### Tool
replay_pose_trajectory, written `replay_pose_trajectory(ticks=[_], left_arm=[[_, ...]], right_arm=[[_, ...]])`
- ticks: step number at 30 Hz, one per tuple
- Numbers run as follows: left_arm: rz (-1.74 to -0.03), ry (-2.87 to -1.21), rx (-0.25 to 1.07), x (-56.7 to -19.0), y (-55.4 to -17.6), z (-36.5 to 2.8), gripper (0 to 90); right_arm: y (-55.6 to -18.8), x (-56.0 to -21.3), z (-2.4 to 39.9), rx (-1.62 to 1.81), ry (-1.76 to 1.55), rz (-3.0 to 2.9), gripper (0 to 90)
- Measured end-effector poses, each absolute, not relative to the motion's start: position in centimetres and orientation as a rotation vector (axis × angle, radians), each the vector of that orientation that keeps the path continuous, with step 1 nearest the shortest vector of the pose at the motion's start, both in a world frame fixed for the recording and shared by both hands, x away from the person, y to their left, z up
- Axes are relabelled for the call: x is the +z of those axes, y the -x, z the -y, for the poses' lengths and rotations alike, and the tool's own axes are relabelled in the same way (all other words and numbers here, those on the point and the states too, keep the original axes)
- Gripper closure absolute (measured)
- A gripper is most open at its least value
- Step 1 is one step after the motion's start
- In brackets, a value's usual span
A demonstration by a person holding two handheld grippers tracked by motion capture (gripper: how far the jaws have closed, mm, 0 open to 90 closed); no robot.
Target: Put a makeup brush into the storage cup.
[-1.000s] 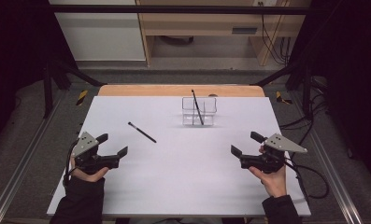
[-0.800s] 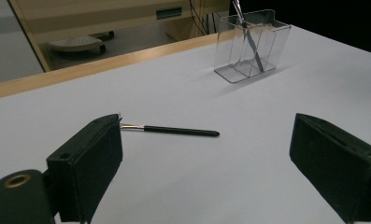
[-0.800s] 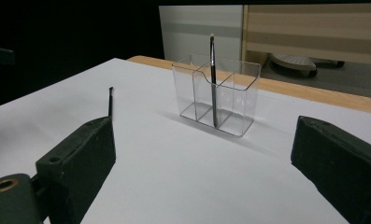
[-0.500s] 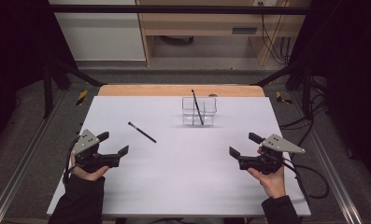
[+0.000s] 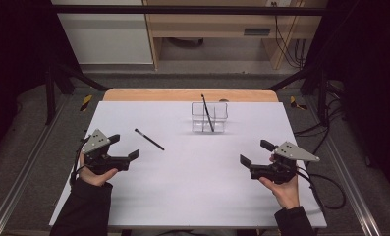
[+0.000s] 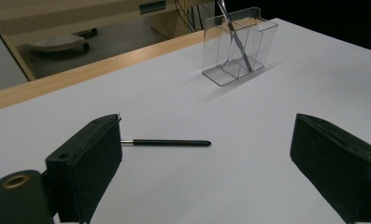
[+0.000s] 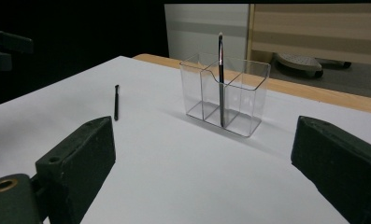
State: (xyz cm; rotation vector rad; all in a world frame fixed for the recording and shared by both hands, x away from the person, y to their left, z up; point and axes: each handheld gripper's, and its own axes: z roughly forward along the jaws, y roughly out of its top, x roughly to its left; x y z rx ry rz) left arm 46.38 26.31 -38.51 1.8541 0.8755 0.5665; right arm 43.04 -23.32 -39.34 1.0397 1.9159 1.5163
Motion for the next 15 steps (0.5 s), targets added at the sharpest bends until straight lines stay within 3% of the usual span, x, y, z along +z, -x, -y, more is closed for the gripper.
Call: replay_pose_trajectory(ticks=[15], left_arm=[[-0.864,-1.982,0.559,-38.2,-49.3,-25.4,8.8]], right_arm=[[-43.1,-39.4,23.2,1.509,-1.043,-1.925,6.5]])
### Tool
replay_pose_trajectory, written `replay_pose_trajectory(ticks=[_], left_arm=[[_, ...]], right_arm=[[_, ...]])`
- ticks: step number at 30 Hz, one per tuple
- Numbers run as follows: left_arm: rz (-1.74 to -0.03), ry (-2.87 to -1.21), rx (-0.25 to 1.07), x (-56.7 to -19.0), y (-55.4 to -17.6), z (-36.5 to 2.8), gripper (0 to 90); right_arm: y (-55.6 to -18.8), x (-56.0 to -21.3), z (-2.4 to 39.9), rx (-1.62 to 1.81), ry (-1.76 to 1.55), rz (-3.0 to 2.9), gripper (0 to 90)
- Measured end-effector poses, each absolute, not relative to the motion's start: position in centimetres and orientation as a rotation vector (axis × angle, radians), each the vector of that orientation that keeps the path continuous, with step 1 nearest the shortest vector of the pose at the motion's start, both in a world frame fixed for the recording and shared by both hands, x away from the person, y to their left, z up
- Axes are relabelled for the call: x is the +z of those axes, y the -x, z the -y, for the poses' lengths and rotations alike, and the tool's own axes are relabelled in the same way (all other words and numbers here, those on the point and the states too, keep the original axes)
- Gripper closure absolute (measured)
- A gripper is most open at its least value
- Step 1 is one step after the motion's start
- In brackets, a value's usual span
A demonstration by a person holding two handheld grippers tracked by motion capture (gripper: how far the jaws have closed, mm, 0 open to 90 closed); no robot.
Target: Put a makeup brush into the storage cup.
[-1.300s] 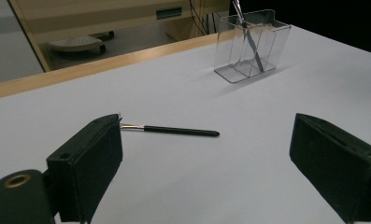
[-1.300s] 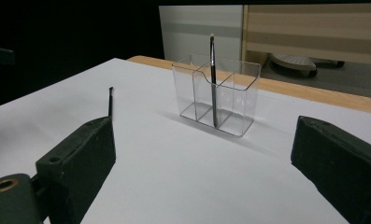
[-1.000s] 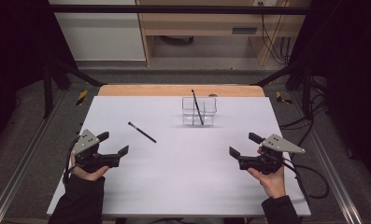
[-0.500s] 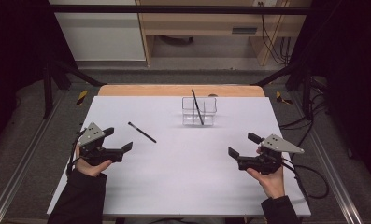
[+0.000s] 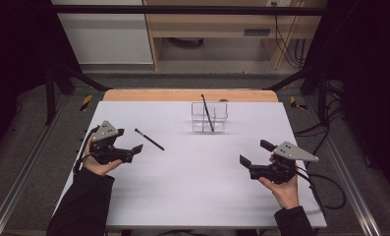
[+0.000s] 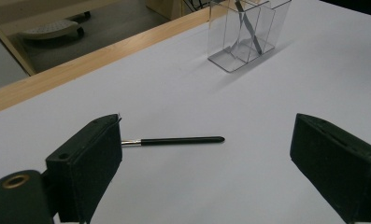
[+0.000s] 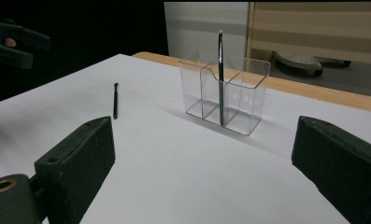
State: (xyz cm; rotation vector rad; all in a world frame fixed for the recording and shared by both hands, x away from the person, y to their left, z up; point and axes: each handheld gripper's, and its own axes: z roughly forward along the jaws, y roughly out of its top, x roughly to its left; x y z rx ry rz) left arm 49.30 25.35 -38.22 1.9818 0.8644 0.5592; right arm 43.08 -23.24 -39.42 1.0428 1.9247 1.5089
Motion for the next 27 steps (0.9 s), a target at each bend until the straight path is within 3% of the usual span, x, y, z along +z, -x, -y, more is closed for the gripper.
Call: replay_pose_trajectory(ticks=[27], left_arm=[[-0.838,-2.173,0.524,-39.7,-53.3,-21.0,10.2]], right_arm=[[-43.1,-39.5,23.0,1.516,-1.041,-1.927,6.5]])
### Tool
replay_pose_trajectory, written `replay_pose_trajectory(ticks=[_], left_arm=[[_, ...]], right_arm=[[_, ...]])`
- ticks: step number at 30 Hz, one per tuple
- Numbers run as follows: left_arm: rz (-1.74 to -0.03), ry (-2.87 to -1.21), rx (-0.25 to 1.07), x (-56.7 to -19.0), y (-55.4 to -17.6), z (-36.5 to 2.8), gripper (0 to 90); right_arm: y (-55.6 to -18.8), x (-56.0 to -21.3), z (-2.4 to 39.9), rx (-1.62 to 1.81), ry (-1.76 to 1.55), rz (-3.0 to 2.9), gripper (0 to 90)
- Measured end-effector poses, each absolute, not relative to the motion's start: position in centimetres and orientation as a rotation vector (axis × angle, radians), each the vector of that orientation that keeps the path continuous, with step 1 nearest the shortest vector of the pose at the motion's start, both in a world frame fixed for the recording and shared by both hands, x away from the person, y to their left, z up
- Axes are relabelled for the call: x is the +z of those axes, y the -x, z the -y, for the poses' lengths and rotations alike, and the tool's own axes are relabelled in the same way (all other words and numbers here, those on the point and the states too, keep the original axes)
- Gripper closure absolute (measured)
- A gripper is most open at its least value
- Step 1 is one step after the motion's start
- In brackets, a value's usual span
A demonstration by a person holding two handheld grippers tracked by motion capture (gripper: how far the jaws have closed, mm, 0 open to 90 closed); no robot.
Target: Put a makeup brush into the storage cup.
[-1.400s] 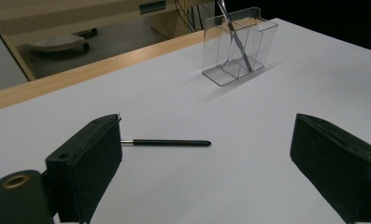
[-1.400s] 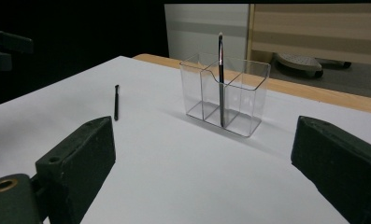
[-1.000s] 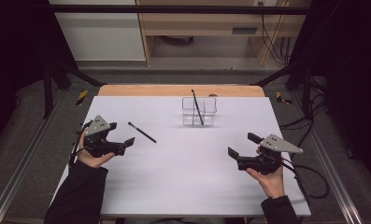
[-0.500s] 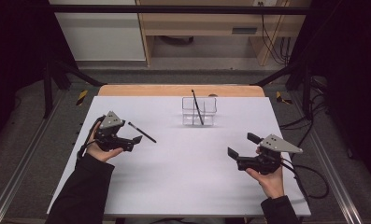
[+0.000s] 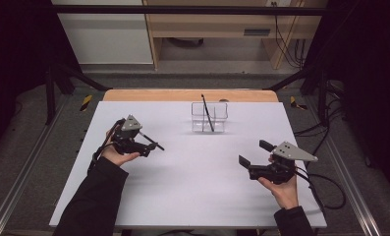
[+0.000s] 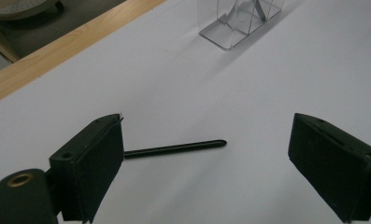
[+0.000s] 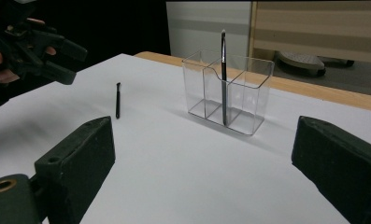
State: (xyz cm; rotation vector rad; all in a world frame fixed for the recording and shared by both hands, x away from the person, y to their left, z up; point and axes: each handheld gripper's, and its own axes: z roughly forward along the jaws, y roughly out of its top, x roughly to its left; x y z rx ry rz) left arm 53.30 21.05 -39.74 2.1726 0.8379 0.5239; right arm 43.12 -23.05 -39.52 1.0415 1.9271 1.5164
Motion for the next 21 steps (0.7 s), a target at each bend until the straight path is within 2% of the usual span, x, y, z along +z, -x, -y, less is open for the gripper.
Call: replay_pose_trajectory(ticks=[12,21], left_arm=[[-0.869,-2.230,0.503,-41.5,-54.8,-20.4,11.3],[-0.857,-2.271,0.517,-41.4,-56.0,-19.5,11.7]], right_arm=[[-43.1,-39.6,22.9,1.513,-1.038,-1.933,6.5],[-43.2,-39.6,22.9,1.513,-1.036,-1.936,6.5]])
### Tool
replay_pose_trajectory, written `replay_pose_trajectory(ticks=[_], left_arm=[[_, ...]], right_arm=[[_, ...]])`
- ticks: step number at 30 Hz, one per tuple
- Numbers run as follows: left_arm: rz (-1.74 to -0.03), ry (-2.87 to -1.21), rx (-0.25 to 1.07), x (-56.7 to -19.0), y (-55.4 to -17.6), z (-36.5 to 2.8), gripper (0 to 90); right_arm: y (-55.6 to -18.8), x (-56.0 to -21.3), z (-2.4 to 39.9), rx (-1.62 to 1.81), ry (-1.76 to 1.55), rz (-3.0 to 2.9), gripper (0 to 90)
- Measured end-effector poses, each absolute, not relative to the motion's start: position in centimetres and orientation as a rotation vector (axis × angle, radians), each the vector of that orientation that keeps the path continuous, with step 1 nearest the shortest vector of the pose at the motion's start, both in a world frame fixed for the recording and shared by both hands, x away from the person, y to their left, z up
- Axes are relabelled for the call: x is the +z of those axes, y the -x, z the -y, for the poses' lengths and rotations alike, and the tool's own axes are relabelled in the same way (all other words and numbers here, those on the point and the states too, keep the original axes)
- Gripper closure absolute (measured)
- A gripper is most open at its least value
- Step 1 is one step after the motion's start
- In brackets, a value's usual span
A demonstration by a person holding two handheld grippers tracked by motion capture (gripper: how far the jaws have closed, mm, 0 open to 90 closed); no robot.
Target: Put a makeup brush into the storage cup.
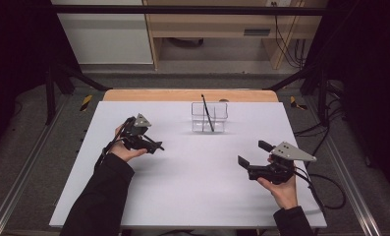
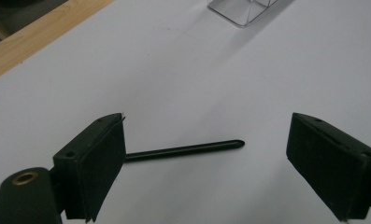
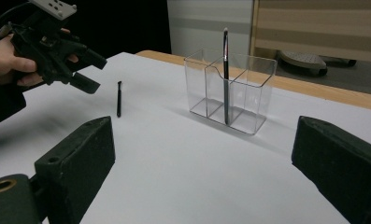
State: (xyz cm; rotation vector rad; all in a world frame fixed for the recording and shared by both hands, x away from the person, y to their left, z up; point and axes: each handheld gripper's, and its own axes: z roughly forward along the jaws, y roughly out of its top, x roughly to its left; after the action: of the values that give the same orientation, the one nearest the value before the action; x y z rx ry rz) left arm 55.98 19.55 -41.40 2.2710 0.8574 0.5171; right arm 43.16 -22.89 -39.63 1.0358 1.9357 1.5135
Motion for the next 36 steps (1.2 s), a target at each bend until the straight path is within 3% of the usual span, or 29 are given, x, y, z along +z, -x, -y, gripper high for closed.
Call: replay_pose_trajectory(ticks=[27,36], left_arm=[[-0.877,-2.378,0.454,-44.2,-58.0,-19.0,15.7],[-0.866,-2.391,0.428,-45.0,-58.5,-19.0,21.2]], right_arm=[[-43.2,-39.7,22.8,1.512,-1.032,-1.943,6.5],[-43.2,-39.8,22.7,1.512,-1.032,-1.943,6.6]])
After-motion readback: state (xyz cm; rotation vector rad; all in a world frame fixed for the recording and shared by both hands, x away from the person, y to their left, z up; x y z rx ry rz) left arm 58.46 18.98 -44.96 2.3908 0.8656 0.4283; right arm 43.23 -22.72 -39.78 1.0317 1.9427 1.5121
